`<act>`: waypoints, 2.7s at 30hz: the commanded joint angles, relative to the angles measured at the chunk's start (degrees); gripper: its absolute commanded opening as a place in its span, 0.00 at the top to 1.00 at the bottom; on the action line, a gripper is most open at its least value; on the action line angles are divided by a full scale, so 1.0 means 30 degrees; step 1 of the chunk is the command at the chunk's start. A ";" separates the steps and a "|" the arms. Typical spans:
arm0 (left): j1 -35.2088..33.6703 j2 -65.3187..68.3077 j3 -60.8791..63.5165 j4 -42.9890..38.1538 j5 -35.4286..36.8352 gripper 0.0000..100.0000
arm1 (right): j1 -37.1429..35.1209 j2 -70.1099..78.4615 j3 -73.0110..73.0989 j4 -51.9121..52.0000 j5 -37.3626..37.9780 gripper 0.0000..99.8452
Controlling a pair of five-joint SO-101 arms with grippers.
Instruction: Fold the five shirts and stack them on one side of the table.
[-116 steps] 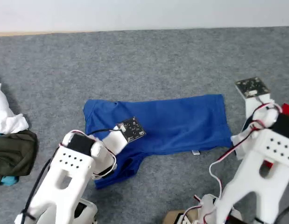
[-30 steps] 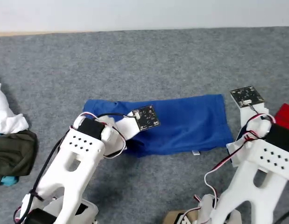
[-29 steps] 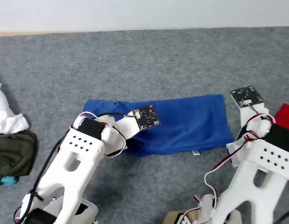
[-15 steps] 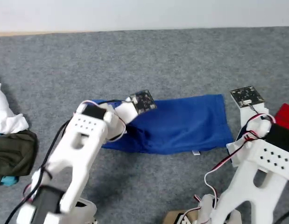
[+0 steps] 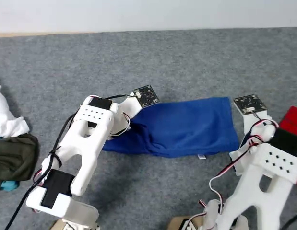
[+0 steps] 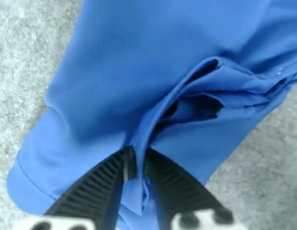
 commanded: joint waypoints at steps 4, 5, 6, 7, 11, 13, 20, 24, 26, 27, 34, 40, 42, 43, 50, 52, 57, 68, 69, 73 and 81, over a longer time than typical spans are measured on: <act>-0.0938 -0.0088 -0.0747 -0.2198 0.1641 0.80 | 0.0161 -0.0542 -0.0176 -0.0161 0.0147 0.90; -0.0996 -0.0088 -0.0747 -0.2403 0.1612 0.80 | 0.0161 -0.0542 -0.0176 -0.0132 0.0147 0.90; -0.0996 -0.0088 -0.0747 -0.2608 0.1582 0.80 | 0.0161 -0.0542 -0.0176 -0.0132 0.0147 0.90; -0.0996 -0.0088 -0.0777 -0.2755 0.1582 0.80 | 0.0161 -0.0542 -0.0176 -0.0132 0.0147 0.90; -0.1026 -0.0088 -0.0777 -0.3429 0.1582 0.80 | 0.0161 -0.0542 -0.0176 -0.0132 0.0117 0.90; -0.1260 -0.0088 -0.0806 -0.3927 0.1582 0.81 | 0.0161 -0.0542 -0.0176 -0.0103 0.0117 0.90; -0.2139 -0.1348 -0.2828 -0.1231 0.0469 0.89 | 0.0190 -0.0542 -0.0147 -0.0103 0.0117 0.90; -0.2081 -0.2872 -0.4469 0.2256 0.0352 0.94 | 0.0190 -0.0542 -0.0147 -0.0220 0.0059 0.90; -0.1582 -0.3575 -0.4527 0.3516 0.0352 0.95 | 0.0161 -0.0542 -0.0147 -0.0249 0.0059 0.90; -0.1289 -0.3839 -0.4498 0.4073 0.0352 0.95 | 0.0161 -0.0542 -0.0147 -0.0249 0.0059 0.90; 0.0352 -0.4161 -0.2711 0.3985 0.0352 0.95 | 0.0161 -0.0542 -0.0147 -0.0278 0.0088 0.90; 0.0879 -0.4161 -0.0190 0.1788 0.0410 0.94 | 0.0190 -0.0542 -0.0147 -0.0249 0.0147 0.90; 0.0791 -0.4161 0.0190 0.1289 0.0440 0.92 | 0.0190 -0.0542 -0.0147 -0.0249 0.0147 0.90; 0.0762 -0.4161 0.0278 0.1172 0.0469 0.89 | 0.0190 -0.0542 -0.0147 -0.0249 0.0147 0.90; -0.0264 -0.4337 -0.1480 0.1700 0.0996 0.80 | 0.0103 -0.0542 -0.0147 -0.0249 0.0059 0.90; -0.0205 -0.4337 -0.2125 0.2637 0.0879 0.81 | 0.0044 -0.0542 -0.0147 -0.0132 0.0029 0.90; 0.0352 -0.4278 -0.2330 0.3546 0.0967 0.95 | -0.2037 -0.0396 -0.0147 -0.0278 -0.0440 0.90; -0.2549 -0.5099 -0.2359 0.3516 0.9084 1.00 | -1.1121 -0.0308 0.0615 -0.6755 -0.8527 0.97; -0.3077 -0.5392 -0.2359 0.3516 0.9407 1.00 | -1.1707 -0.0308 0.1172 -0.7692 -0.9143 0.96; -0.5421 -0.6916 -0.2359 0.3399 1.0725 1.00 | -1.3846 -0.0044 0.3780 -1.1414 -0.9758 0.96; -0.7941 -0.8586 -0.1363 0.2813 1.1927 1.00 | -1.4491 0.5026 0.4513 -1.6073 -1.2073 0.98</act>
